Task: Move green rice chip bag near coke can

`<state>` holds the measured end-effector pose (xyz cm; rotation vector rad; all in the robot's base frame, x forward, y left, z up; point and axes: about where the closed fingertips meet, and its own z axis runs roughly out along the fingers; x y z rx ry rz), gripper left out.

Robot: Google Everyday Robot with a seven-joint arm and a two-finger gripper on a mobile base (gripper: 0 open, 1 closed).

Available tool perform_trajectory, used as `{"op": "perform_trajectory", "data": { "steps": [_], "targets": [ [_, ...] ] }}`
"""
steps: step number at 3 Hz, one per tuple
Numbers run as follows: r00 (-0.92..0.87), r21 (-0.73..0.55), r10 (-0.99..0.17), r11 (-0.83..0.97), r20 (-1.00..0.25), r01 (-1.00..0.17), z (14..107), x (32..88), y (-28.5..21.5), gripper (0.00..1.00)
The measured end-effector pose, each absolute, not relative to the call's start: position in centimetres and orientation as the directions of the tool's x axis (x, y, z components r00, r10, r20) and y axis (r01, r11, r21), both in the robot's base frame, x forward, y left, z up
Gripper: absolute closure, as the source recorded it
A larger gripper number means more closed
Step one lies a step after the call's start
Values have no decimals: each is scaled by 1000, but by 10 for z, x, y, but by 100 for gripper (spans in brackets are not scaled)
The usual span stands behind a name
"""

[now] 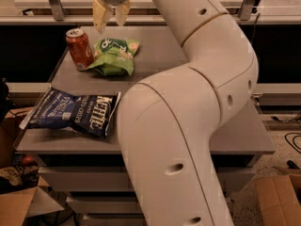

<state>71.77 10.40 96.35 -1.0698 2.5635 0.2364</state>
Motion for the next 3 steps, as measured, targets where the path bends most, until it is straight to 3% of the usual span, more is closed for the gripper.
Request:
{"op": "perform_trajectory", "data": {
  "steps": [1,3],
  "targets": [
    [-653,30,-656,696,-379,-717,960,719,107,0],
    [-650,54,-652,688,-390,-723,959,722,111,0]
  ]
}}
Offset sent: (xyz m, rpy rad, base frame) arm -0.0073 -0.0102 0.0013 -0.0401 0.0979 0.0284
